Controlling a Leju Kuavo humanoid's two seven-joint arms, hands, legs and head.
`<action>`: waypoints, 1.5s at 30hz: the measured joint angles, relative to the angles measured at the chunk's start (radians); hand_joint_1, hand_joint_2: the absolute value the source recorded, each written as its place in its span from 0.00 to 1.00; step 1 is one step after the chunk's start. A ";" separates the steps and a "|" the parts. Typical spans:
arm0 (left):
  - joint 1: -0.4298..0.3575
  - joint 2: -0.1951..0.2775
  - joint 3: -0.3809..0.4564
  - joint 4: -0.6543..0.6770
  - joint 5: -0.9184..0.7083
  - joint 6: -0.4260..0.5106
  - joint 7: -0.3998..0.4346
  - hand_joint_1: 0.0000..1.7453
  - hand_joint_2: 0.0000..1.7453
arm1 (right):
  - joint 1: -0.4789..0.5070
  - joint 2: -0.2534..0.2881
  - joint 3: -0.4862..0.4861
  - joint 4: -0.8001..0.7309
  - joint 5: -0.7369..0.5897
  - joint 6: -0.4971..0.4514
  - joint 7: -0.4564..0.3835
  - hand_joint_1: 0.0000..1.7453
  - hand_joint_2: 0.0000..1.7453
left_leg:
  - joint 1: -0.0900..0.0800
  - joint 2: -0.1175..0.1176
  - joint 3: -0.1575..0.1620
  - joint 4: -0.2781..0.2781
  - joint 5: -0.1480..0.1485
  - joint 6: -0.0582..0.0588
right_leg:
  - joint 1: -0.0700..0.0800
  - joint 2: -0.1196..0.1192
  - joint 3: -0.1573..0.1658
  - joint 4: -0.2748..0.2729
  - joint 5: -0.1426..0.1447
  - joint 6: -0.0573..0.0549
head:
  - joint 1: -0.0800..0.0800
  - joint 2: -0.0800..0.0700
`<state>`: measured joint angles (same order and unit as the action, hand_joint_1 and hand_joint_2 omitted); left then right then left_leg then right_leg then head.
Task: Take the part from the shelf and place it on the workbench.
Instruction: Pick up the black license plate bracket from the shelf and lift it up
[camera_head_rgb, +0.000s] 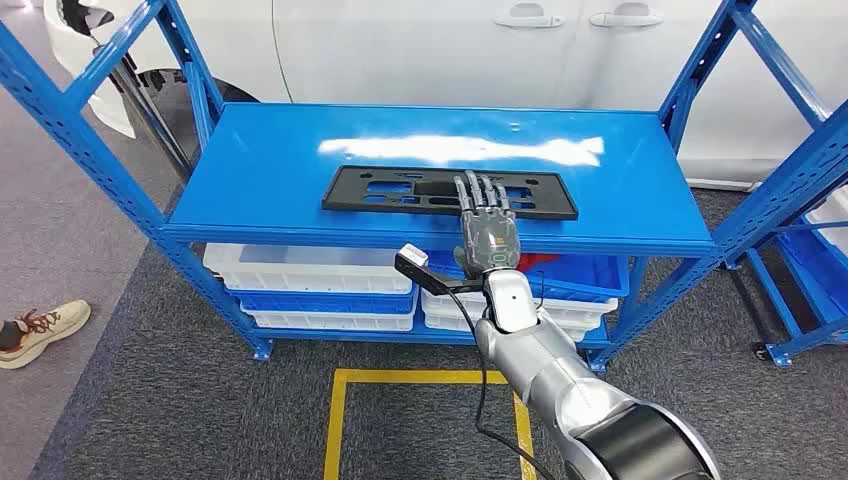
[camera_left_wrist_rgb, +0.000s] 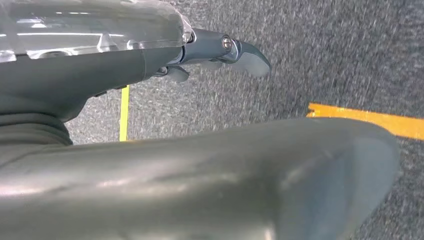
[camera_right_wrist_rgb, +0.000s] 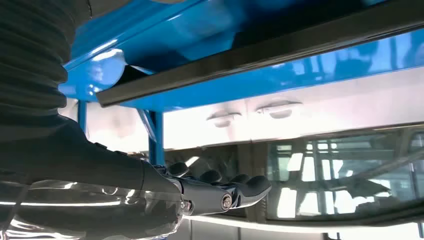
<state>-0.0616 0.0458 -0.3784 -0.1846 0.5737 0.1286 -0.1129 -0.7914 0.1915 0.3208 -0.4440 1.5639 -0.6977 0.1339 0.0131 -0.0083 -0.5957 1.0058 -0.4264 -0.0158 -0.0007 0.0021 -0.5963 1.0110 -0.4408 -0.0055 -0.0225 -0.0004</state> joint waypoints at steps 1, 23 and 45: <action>0.000 0.000 0.000 0.000 0.000 0.000 0.000 0.00 0.00 | 0.000 0.001 0.000 0.000 0.000 0.000 0.000 0.00 1.00 | 0.001 0.001 -0.002 0.006 -0.006 -0.002 | -0.002 -0.001 0.003 -0.005 0.002 -0.004 | 0.000 0.000; 0.001 0.002 0.000 0.001 0.000 -0.003 -0.001 0.00 0.00 | 0.005 0.009 0.000 0.005 0.000 0.000 -0.002 0.00 1.00 | 0.006 0.003 -0.004 0.003 0.002 0.030 | -0.004 -0.002 -0.116 0.270 -0.146 0.029 | 0.000 0.000; 0.003 0.002 -0.001 0.002 -0.007 0.004 -0.025 0.00 0.00 | 0.011 0.016 -0.002 0.006 0.001 0.000 -0.015 0.00 1.00 | 0.000 0.003 -0.012 0.042 -0.013 0.008 | 0.012 0.001 0.004 0.010 -0.008 -0.019 | 0.000 0.000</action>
<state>-0.0585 0.0476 -0.3796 -0.1831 0.5671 0.1321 -0.1383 -0.7807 0.2080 0.3185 -0.4382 1.5652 -0.6978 0.1185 0.0135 -0.0055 -0.6074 1.0474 -0.4398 -0.0079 0.0117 0.0032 -0.5926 1.0214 -0.4486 -0.0244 -0.0225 -0.0003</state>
